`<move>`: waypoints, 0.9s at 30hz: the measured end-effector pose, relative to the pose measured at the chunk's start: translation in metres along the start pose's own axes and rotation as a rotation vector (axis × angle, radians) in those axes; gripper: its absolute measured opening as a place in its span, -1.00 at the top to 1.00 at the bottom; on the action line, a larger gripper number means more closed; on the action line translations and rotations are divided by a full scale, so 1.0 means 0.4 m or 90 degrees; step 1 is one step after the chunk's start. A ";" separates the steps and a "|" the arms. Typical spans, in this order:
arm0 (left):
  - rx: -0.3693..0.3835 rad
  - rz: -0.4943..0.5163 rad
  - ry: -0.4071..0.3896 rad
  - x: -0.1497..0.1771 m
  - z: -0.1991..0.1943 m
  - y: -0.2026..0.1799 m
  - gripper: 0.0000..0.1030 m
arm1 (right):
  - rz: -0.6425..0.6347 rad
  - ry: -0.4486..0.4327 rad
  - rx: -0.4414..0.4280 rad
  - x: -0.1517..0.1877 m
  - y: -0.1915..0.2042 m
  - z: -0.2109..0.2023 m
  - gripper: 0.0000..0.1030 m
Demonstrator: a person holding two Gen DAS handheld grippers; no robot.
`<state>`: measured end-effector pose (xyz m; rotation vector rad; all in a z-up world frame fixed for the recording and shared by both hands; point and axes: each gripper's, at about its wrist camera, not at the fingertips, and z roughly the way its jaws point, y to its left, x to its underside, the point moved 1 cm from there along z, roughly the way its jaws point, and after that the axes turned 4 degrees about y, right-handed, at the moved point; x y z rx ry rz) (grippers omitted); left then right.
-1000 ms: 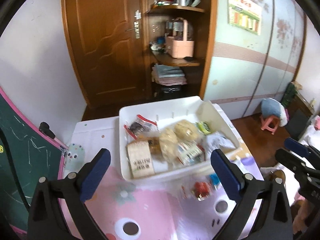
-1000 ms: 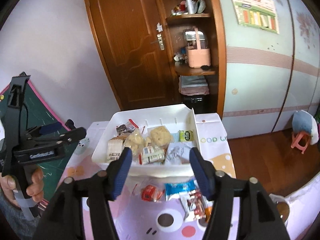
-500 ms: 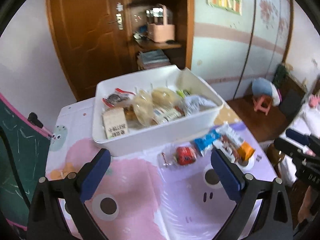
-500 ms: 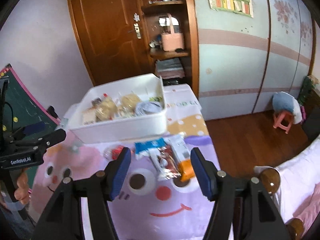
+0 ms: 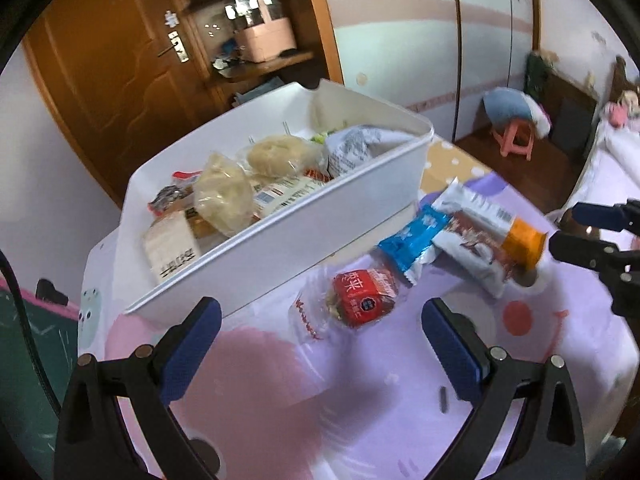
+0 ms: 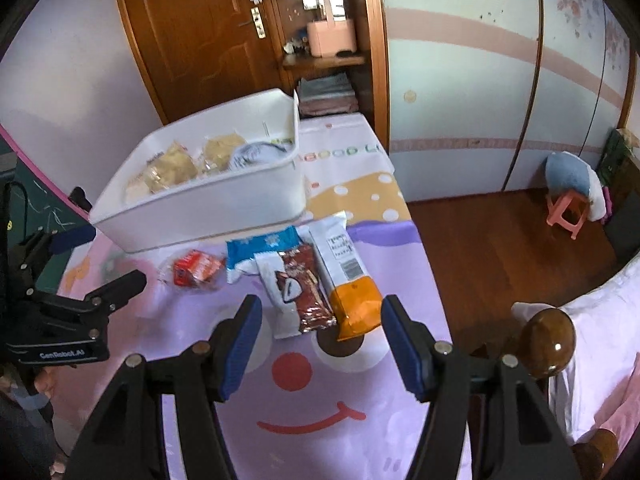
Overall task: Organize snacks
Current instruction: 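Move both tools back over the remaining snacks, then grasp the red-wrapped cake with the left tool while the right tool grasps the chocolate wafer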
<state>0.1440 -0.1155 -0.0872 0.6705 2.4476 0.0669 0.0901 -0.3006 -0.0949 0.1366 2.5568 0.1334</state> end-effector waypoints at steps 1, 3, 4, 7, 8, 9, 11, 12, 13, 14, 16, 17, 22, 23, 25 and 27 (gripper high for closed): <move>0.000 0.005 0.007 -0.003 0.020 -0.002 -0.95 | 0.002 0.009 -0.003 0.000 -0.004 0.018 -0.21; 0.007 0.008 0.017 -0.007 0.051 0.001 -0.94 | 0.006 0.024 -0.011 0.001 -0.009 0.044 -0.21; 0.011 0.008 0.023 -0.010 0.066 0.002 -0.94 | 0.007 0.031 -0.014 0.002 -0.009 0.055 -0.21; 0.032 0.009 0.037 -0.019 0.103 0.006 -0.94 | 0.004 0.050 -0.029 0.001 -0.005 0.090 -0.21; 0.040 0.010 0.044 -0.022 0.115 0.007 -0.94 | 0.000 0.054 -0.032 0.000 -0.001 0.097 -0.21; 0.046 0.012 0.048 -0.026 0.124 0.006 -0.94 | -0.006 0.057 -0.032 -0.002 0.005 0.104 -0.21; 0.060 0.021 0.052 -0.028 0.139 0.003 -0.94 | -0.018 0.060 -0.031 -0.008 0.019 0.116 -0.21; 0.066 0.026 0.053 -0.030 0.143 0.001 -0.94 | -0.025 0.062 -0.035 -0.012 0.028 0.123 -0.21; 0.071 0.033 0.054 -0.032 0.148 0.000 -0.94 | -0.032 0.065 -0.039 -0.017 0.036 0.131 -0.21; 0.074 0.038 0.054 -0.034 0.152 0.000 -0.94 | -0.036 0.067 -0.040 -0.020 0.043 0.137 -0.21; 0.078 0.044 0.059 -0.041 0.162 0.000 -0.94 | -0.049 0.070 -0.040 -0.026 0.058 0.153 -0.21; 0.079 0.045 0.061 -0.043 0.167 0.000 -0.94 | -0.057 0.073 -0.040 -0.029 0.069 0.163 -0.21; 0.102 0.022 0.082 -0.052 0.198 0.011 -0.94 | -0.074 0.090 -0.033 -0.030 0.091 0.197 -0.21; 0.106 0.015 0.084 -0.054 0.202 0.013 -0.94 | -0.077 0.092 -0.027 -0.029 0.093 0.203 -0.20; 0.117 0.004 0.091 -0.056 0.213 0.016 -0.94 | -0.077 0.099 -0.028 -0.028 0.095 0.211 -0.10; 0.126 -0.005 0.099 -0.056 0.223 0.015 -0.94 | -0.086 0.094 -0.019 -0.025 0.100 0.209 0.00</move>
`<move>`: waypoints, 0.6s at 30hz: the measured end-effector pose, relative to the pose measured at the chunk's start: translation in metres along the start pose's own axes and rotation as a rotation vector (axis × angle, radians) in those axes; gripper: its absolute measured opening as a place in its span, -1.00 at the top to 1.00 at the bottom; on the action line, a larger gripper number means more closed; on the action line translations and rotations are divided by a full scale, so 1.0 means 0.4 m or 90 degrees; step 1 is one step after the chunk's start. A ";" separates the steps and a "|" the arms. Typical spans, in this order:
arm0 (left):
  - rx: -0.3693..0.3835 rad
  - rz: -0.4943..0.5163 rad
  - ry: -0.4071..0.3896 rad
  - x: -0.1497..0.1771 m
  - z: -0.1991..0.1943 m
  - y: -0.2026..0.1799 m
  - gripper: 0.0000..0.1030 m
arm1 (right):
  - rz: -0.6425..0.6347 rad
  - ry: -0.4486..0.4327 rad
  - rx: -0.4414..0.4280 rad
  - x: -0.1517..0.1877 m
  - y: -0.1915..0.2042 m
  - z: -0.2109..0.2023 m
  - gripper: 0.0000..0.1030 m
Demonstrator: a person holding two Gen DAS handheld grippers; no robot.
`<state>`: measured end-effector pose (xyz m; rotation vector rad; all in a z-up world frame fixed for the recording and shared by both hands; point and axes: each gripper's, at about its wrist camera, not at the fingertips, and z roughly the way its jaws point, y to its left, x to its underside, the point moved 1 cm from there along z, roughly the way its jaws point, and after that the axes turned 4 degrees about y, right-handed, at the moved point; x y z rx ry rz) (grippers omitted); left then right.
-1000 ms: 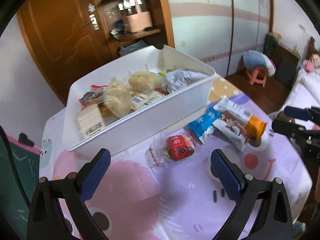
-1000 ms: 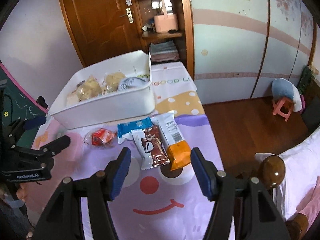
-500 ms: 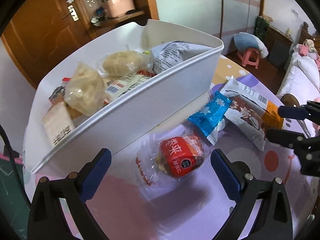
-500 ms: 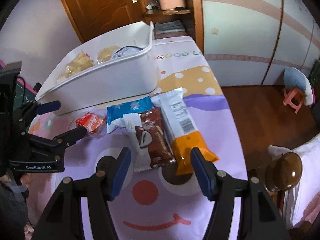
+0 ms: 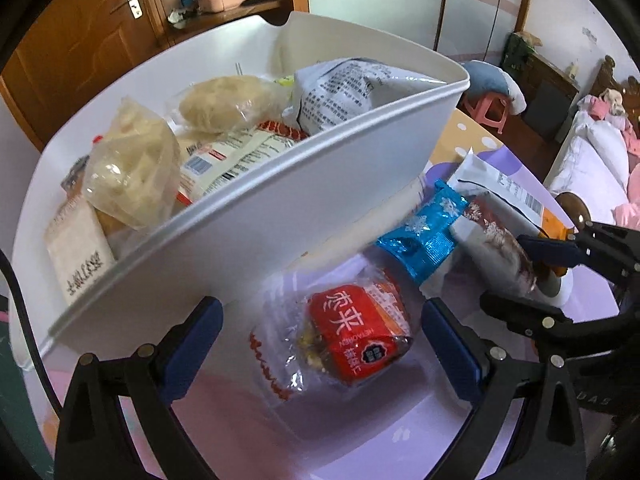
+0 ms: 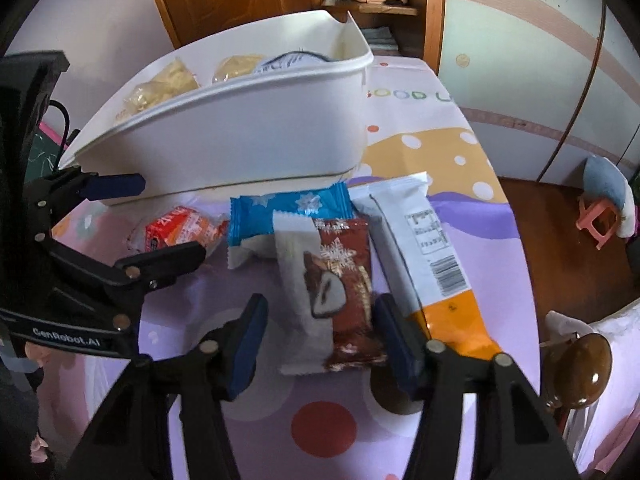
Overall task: Organize snacks
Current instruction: 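Grasp the red-wrapped cake with the left tool while the right tool grasps the chocolate wafer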
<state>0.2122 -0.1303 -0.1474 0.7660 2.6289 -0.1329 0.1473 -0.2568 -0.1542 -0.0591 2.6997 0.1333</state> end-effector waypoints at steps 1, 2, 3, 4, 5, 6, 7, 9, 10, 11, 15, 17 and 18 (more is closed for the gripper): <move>0.006 -0.006 0.004 0.000 0.005 0.000 -0.94 | -0.005 0.001 0.005 0.000 0.003 0.000 0.07; 0.009 -0.011 0.011 0.000 0.013 -0.001 -0.94 | -0.009 0.000 0.011 0.002 0.006 0.000 0.11; 0.010 -0.015 0.017 0.002 0.021 -0.003 -0.93 | -0.014 -0.002 0.016 0.005 0.007 -0.001 0.17; 0.013 -0.017 0.021 0.006 0.028 -0.006 -0.88 | -0.014 -0.003 0.014 0.006 0.008 -0.002 0.20; 0.014 -0.020 0.027 0.009 0.035 -0.007 -0.84 | -0.011 -0.005 0.010 0.009 0.007 -0.003 0.22; 0.013 -0.022 0.031 0.013 0.042 -0.006 -0.73 | -0.007 -0.006 0.006 0.012 0.005 -0.003 0.24; 0.011 -0.026 0.028 0.018 0.042 -0.008 -0.66 | -0.007 -0.007 0.003 0.014 0.004 -0.004 0.25; 0.010 -0.038 0.018 0.027 0.037 -0.007 -0.50 | -0.009 -0.006 -0.002 0.019 0.006 -0.007 0.26; 0.006 -0.044 0.014 0.033 0.032 -0.008 -0.34 | -0.011 -0.006 -0.005 0.020 0.007 -0.008 0.27; 0.002 -0.050 0.011 0.037 0.028 -0.005 -0.28 | -0.012 -0.004 -0.009 0.024 0.009 -0.010 0.28; -0.006 -0.073 0.016 0.060 0.012 0.006 -0.17 | -0.012 0.001 -0.022 0.032 0.015 -0.017 0.29; -0.001 -0.084 0.021 0.076 -0.001 0.011 -0.16 | -0.013 0.001 -0.026 0.036 0.021 -0.026 0.29; 0.002 -0.086 0.021 0.084 -0.009 0.013 -0.16 | -0.013 0.000 -0.029 0.040 0.025 -0.033 0.30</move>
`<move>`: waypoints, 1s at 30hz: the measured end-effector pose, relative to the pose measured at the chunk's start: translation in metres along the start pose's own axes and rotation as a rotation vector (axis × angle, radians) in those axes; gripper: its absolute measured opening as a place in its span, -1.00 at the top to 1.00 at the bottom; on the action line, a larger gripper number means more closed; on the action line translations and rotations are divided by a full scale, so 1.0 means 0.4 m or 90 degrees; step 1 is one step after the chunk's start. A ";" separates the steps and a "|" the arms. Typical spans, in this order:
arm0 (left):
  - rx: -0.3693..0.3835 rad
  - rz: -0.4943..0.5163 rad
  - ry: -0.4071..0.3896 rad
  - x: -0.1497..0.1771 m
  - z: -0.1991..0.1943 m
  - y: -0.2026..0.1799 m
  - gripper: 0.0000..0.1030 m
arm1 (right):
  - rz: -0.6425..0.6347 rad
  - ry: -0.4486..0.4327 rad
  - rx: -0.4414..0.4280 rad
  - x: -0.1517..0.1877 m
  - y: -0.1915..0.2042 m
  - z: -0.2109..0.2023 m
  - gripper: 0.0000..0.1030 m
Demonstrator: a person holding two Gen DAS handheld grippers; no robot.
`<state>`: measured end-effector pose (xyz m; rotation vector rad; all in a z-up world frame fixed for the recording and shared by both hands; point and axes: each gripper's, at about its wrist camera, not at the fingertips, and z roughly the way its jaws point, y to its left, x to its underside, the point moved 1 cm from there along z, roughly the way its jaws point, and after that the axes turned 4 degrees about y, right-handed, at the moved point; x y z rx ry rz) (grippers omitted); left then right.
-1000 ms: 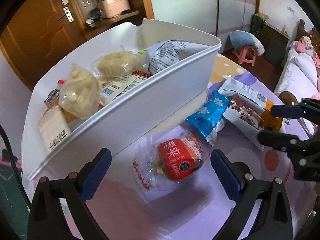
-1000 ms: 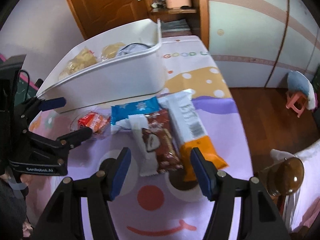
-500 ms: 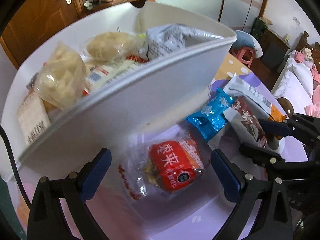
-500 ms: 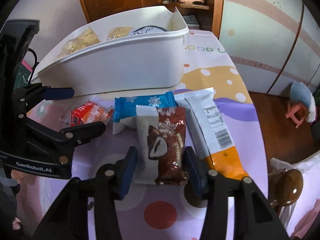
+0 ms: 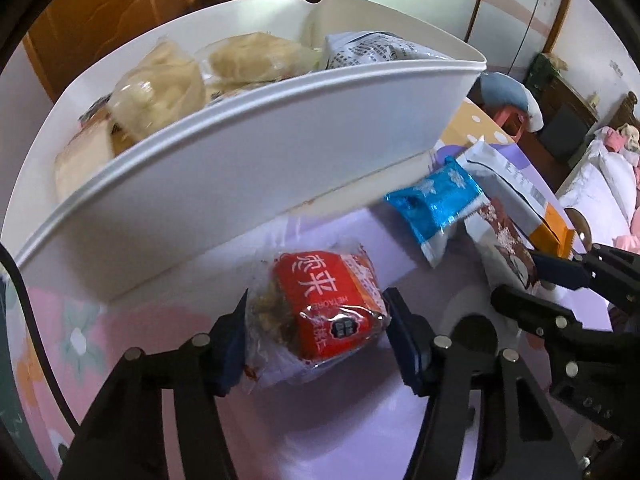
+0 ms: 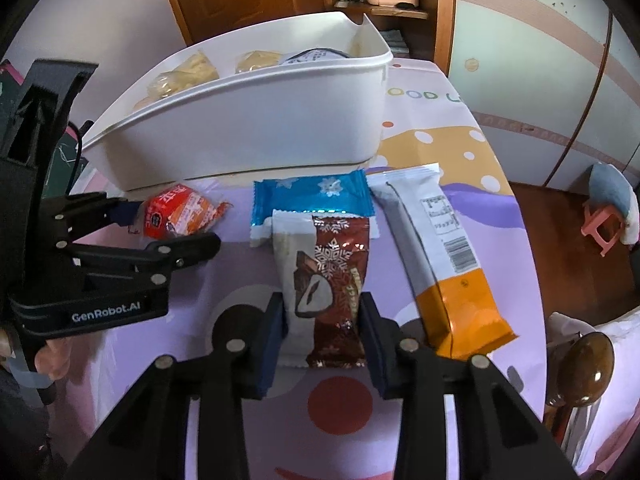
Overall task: Organize snacks
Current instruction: 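Grasp the red-wrapped cake with the left tool while the right tool grasps the chocolate wafer, then carry both snacks into the white bin and open both tools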
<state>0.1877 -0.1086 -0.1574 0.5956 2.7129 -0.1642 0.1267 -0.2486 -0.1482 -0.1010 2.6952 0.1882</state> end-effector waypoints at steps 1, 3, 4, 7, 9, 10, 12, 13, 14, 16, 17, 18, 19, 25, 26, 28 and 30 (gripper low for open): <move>0.002 -0.002 -0.002 0.009 -0.012 0.002 -0.15 | -0.001 -0.001 -0.002 0.003 0.002 -0.006 0.30; 0.004 -0.007 -0.011 0.025 -0.044 0.004 -0.15 | -0.002 -0.006 -0.007 0.004 0.004 -0.021 0.30; 0.009 -0.010 -0.019 0.033 -0.068 0.004 -0.15 | -0.002 -0.008 -0.010 0.003 0.006 -0.029 0.30; 0.004 -0.011 -0.040 0.042 -0.140 0.006 -0.15 | -0.005 -0.023 -0.020 -0.010 0.014 -0.066 0.30; -0.014 -0.005 -0.060 0.036 -0.194 0.010 -0.15 | -0.015 -0.042 -0.021 -0.026 0.026 -0.102 0.30; -0.027 -0.003 -0.073 0.029 -0.230 0.017 -0.16 | -0.020 -0.051 -0.023 -0.034 0.032 -0.117 0.30; -0.044 -0.003 -0.097 0.008 -0.282 0.028 -0.16 | -0.030 -0.073 -0.031 -0.064 0.047 -0.161 0.30; -0.054 -0.002 -0.111 -0.006 -0.315 0.037 -0.16 | -0.037 -0.086 -0.033 -0.083 0.056 -0.183 0.30; -0.065 -0.003 -0.124 -0.020 -0.346 0.047 -0.16 | -0.045 -0.100 -0.030 -0.105 0.066 -0.206 0.30; -0.085 -0.007 -0.148 -0.053 -0.411 0.074 -0.17 | -0.061 -0.126 -0.017 -0.144 0.081 -0.247 0.30; -0.095 -0.009 -0.159 -0.074 -0.435 0.083 -0.17 | -0.069 -0.139 -0.009 -0.171 0.089 -0.265 0.30; -0.106 -0.011 -0.169 -0.091 -0.462 0.095 -0.17 | -0.078 -0.155 0.000 -0.201 0.097 -0.288 0.30; -0.119 -0.016 -0.183 -0.110 -0.494 0.109 -0.18 | -0.083 -0.169 0.004 -0.229 0.102 -0.306 0.30; -0.155 -0.062 -0.230 -0.212 -0.598 0.190 -0.20 | -0.110 -0.252 0.031 -0.386 0.147 -0.418 0.30; -0.155 -0.075 -0.231 -0.228 -0.603 0.204 -0.20 | -0.112 -0.263 0.038 -0.409 0.155 -0.431 0.30; -0.144 -0.095 -0.227 -0.259 -0.602 0.229 -0.20 | -0.114 -0.278 0.040 -0.450 0.165 -0.448 0.30; -0.139 -0.112 -0.226 -0.281 -0.600 0.252 -0.21 | -0.111 -0.285 0.040 -0.488 0.172 -0.453 0.30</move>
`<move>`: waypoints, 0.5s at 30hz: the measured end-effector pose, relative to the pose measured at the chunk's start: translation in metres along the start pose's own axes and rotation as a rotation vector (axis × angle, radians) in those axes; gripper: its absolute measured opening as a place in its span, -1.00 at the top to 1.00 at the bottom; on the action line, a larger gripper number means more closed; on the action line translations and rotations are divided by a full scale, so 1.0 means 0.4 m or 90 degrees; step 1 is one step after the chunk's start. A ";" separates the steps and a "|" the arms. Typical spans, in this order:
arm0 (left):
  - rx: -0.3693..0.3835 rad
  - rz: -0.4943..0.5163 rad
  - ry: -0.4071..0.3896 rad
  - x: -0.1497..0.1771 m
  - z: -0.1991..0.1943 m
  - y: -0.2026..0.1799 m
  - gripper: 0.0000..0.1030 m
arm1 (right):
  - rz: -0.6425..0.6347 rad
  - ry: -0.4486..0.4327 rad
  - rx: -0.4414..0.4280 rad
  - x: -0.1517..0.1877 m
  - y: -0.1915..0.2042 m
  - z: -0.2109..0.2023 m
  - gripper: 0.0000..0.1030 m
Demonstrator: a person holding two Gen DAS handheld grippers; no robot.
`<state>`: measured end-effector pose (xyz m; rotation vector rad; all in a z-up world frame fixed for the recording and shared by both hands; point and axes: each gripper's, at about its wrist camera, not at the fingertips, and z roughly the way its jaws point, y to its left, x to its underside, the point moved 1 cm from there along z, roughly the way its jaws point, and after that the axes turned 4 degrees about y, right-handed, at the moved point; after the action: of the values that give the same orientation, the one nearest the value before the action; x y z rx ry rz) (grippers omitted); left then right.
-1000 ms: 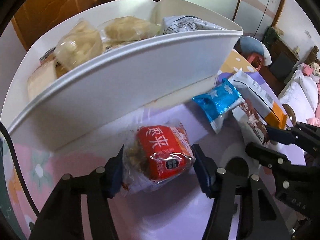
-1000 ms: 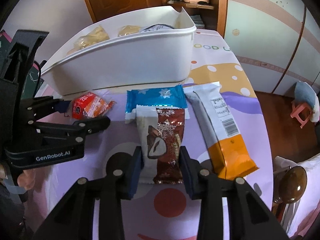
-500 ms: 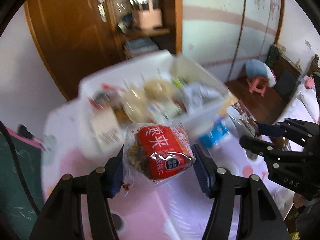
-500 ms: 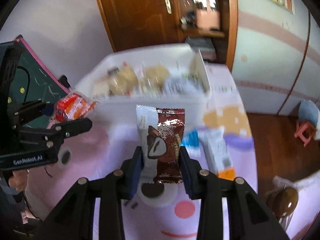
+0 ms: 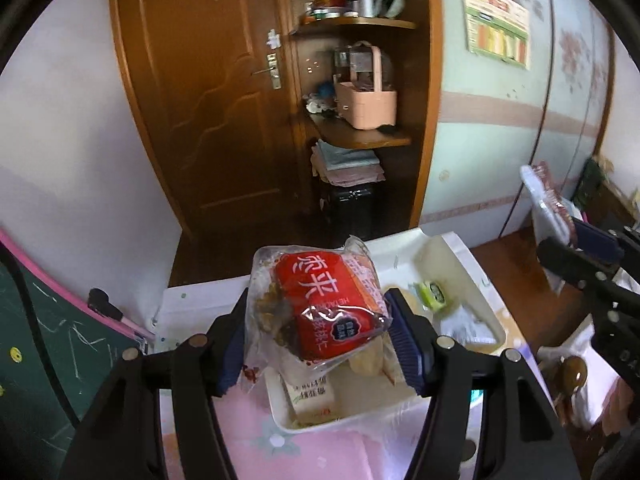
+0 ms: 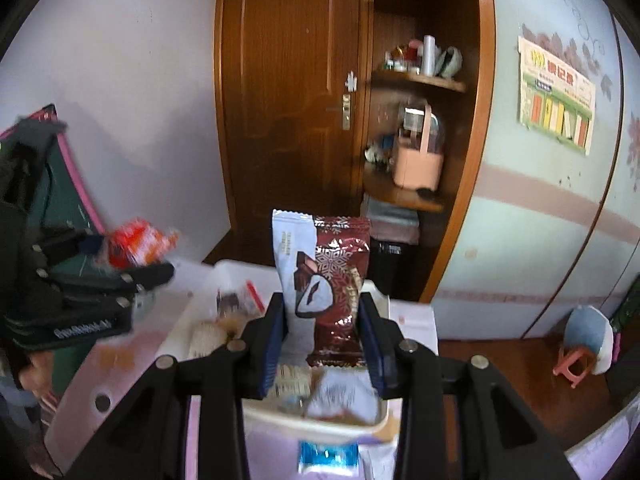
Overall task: Organize snacks
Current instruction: 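Carry both snacks into the white bin and open both tools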
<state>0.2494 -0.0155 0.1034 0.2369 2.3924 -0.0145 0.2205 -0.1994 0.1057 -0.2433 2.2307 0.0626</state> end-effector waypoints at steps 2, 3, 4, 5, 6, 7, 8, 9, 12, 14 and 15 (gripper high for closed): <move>0.001 -0.016 0.007 -0.017 0.024 0.016 -0.21 | 0.003 0.001 0.001 -0.026 -0.001 0.014 0.30; 0.001 -0.025 0.009 -0.023 0.037 0.023 -0.21 | 0.006 0.003 0.001 -0.039 0.000 0.023 0.30; 0.002 -0.031 0.011 -0.026 0.056 0.027 -0.21 | 0.008 0.007 0.001 -0.045 0.001 0.035 0.30; 0.001 -0.034 0.012 -0.029 0.070 0.030 -0.21 | 0.009 0.011 0.002 -0.052 0.001 0.050 0.30; -0.002 -0.037 0.013 -0.029 0.083 0.032 -0.22 | 0.010 0.015 0.003 -0.054 0.003 0.059 0.30; -0.006 -0.037 0.017 -0.029 0.098 0.032 -0.22 | 0.009 0.018 0.003 -0.059 0.005 0.069 0.30; -0.010 -0.036 0.021 -0.022 0.108 0.028 -0.22 | 0.008 0.023 0.005 -0.058 0.011 0.079 0.30; -0.014 -0.037 0.026 -0.021 0.121 0.029 -0.22 | 0.010 0.029 0.006 -0.058 0.013 0.093 0.30; -0.018 -0.039 0.038 -0.022 0.157 0.025 -0.26 | 0.015 0.047 0.007 -0.051 0.019 0.129 0.30; -0.023 -0.037 0.046 -0.019 0.176 0.024 -0.36 | 0.014 0.065 0.005 -0.047 0.021 0.159 0.29; -0.027 -0.032 0.051 -0.017 0.185 0.023 -0.52 | 0.013 0.070 0.005 -0.039 0.026 0.165 0.28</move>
<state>0.3053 -0.0133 0.0537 0.1596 2.4750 0.0223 0.2788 -0.1783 0.0764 -0.2243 2.3428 0.0531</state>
